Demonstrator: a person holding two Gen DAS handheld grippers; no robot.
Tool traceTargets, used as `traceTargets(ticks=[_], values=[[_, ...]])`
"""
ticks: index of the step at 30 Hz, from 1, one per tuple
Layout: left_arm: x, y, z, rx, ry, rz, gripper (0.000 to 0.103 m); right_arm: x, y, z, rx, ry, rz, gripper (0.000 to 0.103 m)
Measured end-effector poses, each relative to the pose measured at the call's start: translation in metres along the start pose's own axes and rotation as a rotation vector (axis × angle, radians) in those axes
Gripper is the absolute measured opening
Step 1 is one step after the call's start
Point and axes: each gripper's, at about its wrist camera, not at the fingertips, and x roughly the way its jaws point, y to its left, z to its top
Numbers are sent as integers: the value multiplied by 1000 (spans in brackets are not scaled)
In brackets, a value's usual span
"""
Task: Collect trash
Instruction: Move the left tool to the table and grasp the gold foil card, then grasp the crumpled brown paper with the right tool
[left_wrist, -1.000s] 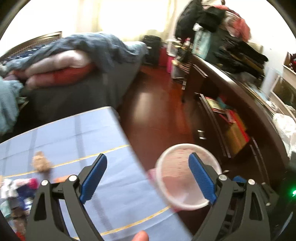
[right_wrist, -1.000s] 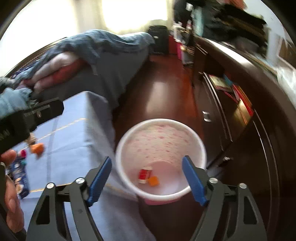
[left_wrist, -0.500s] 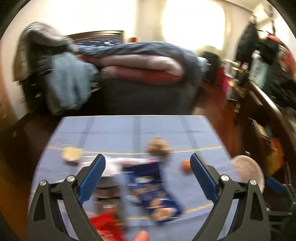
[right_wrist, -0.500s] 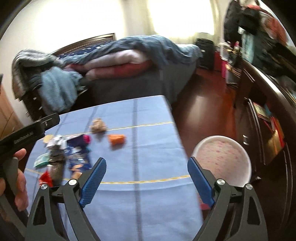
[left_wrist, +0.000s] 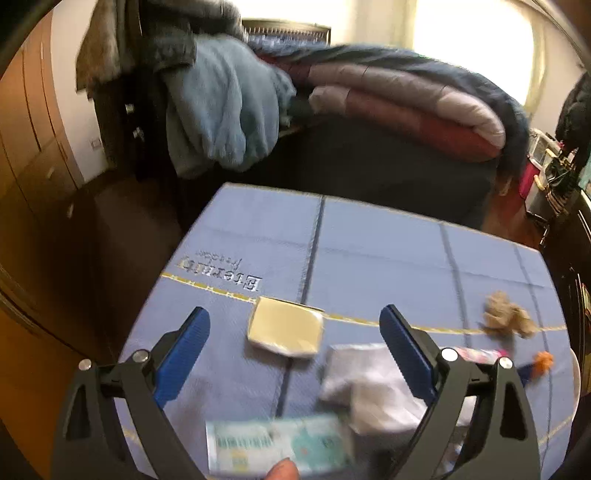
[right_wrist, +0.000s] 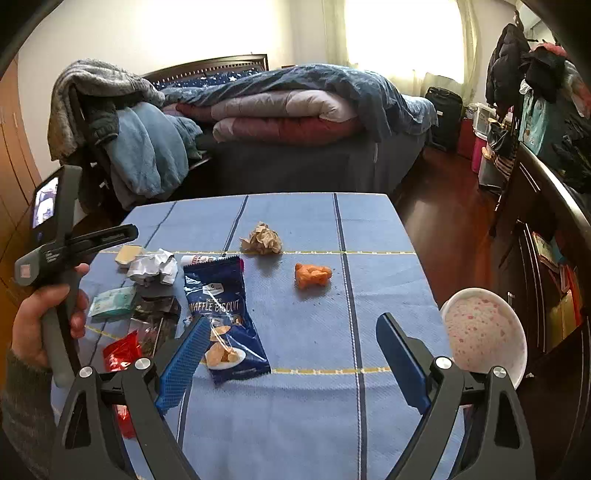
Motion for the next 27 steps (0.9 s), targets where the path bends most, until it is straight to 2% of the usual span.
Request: traceTargets(ticks=[3,6,8,10,12,13,19,23,27], values=[[32,9,5,-14,70,-28,93,9,3,4,-1,9,-8,91],[44,6,3,3,92,-25,91,21,4,11,1,13,-18,91],[49,3,1,24,105,-19,80,32,2,16,12,20,-20,91],[50,1,-1,38,101,-13,75,44,-1,21,31,33,-26,91],[50,0,-4,63,90,2,63,55,-3,26,50,44,-20,91],[49,-1,-4,72,81,8,54,61,-3,29,59,48,-22,91],[42,6,-4,48,63,10,53,96,14,52,19,43,-21,91],[28,16,3,25,20,13,53,123,29,65,-6,56,-11,90],[9,24,8,16,-28,16,53,158,38,74,-1,123,-3,80]])
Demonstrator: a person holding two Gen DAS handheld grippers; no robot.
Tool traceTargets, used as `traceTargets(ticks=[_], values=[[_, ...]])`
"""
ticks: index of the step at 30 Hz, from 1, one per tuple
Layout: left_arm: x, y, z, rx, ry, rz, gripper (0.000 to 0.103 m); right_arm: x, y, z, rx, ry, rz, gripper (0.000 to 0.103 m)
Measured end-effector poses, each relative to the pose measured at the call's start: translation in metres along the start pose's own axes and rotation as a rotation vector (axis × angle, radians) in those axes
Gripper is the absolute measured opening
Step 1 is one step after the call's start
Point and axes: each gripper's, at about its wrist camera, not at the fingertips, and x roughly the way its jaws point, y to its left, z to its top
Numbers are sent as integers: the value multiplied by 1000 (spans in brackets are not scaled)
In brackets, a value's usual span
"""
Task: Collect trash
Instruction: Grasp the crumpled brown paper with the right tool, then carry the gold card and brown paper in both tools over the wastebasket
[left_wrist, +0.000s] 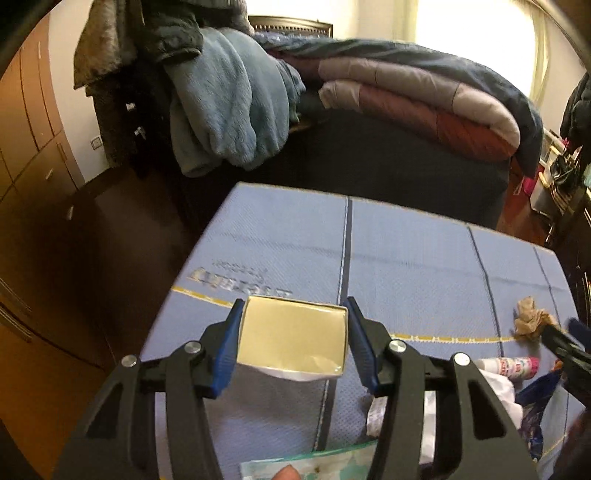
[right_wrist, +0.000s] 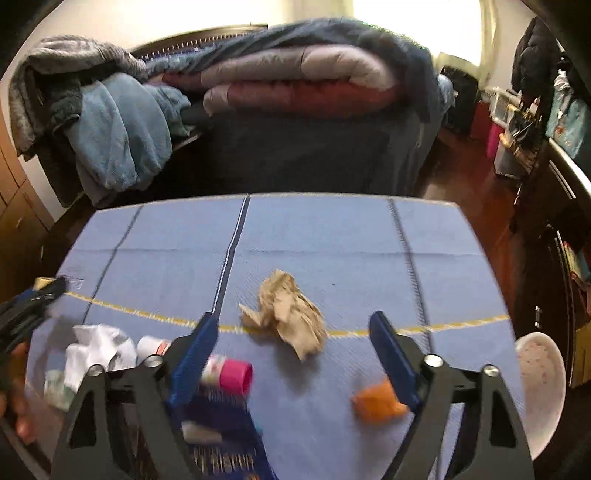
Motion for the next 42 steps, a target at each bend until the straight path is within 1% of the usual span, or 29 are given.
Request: traceTargets(ticks=[1,2,3,4,5,6,8,9,16,25,30,36,42], values=[[-3,1,1,0,-7,-1,53,8,1,2,4,19,-1,76],[-7,2,1,-1,-15,-3,53,14,2,3,9,35,1,69],[-10,2,2,0,-20,-5,53,21,3,4,15,58,6,64],[-13,3,2,-1,-26,-8,53,24,3,4,17,69,4,55],[-15,4,3,-2,-32,-10,53,26,4,4,15,75,-2,44],[-18,5,3,-4,-38,-11,53,27,5,4,11,78,-8,37],[-21,6,4,-9,-46,-17,53,27,6,2,2,74,-22,27],[-24,6,4,-13,-51,-20,53,23,6,1,1,62,-18,26],[-47,3,4,-27,-90,-32,53,-8,-1,1,3,-18,-27,24],[-93,-6,-9,-19,-132,-47,53,-65,-11,-19,-4,-101,-33,25],[-122,-14,-19,-15,-159,-74,54,-99,-15,-33,-18,-145,-28,25],[-162,-32,-31,17,-204,-111,54,-140,-27,-51,-10,-201,-24,25],[-203,-52,-41,47,-254,-172,54,-174,-42,-67,4,-246,-26,26]])
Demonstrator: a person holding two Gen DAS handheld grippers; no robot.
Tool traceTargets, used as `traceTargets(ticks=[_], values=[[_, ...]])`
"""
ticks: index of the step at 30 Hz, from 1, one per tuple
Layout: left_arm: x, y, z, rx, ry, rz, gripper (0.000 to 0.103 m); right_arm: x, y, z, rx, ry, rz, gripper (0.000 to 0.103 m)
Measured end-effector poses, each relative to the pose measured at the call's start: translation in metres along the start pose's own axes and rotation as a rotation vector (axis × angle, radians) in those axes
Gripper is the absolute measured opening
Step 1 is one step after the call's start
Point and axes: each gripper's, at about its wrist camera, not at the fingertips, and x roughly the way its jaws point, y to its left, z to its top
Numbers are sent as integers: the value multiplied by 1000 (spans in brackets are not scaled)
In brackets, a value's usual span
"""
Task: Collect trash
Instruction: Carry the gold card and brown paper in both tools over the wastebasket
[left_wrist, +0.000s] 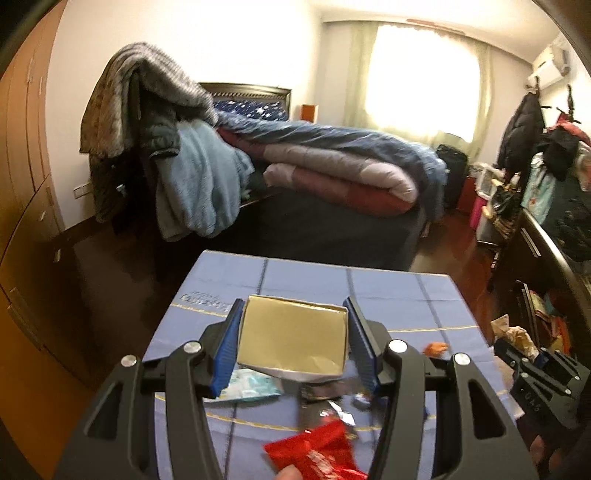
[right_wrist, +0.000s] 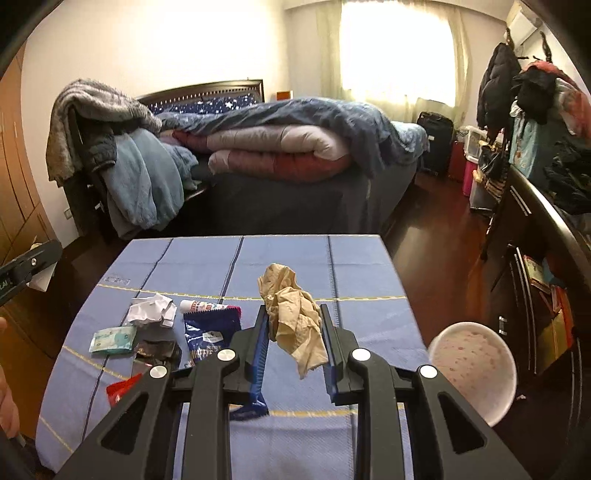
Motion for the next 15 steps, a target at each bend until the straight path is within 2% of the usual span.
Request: traceTargets(ticks=[7,15], values=[[-36,-41,3,52,-57,-85,54,-35,-27,-9,33,-39,-21,26],[-55,-85,2,105,-80,-161,54,-63,-64,-17,83,-82,-72,26]])
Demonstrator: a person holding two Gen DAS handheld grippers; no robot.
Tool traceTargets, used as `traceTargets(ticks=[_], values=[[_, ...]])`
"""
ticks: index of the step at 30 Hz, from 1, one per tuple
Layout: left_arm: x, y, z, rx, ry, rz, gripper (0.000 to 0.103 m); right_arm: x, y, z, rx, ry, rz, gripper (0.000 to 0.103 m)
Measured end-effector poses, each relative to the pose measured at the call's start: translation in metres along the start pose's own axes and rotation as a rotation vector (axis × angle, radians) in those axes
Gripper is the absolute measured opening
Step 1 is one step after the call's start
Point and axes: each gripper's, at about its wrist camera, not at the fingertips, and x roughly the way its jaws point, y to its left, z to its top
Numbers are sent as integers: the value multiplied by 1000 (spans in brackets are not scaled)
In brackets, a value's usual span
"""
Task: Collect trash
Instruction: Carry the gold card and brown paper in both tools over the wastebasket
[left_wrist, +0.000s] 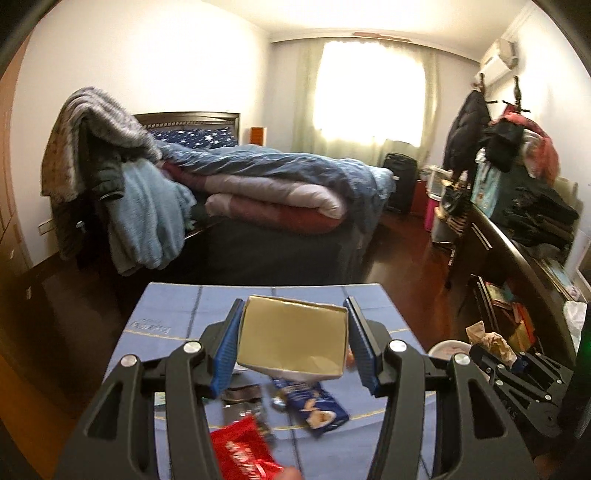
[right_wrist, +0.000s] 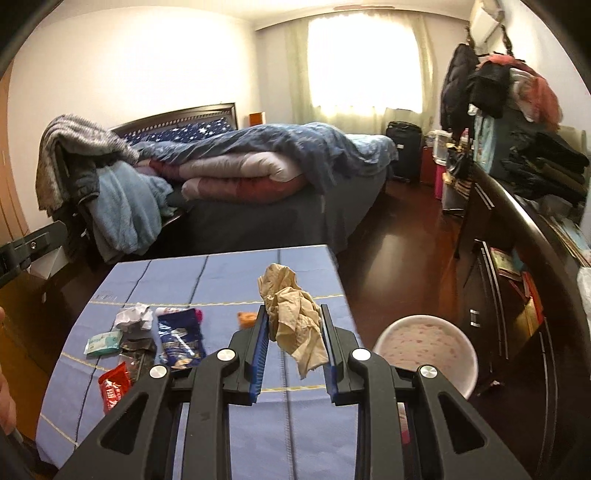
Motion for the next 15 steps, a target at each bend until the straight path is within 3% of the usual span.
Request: traceTargets(ticks=[15], values=[[-1,-92,4,104,-5,-183,54,-24,-71,-6,95,-33,-95,26]])
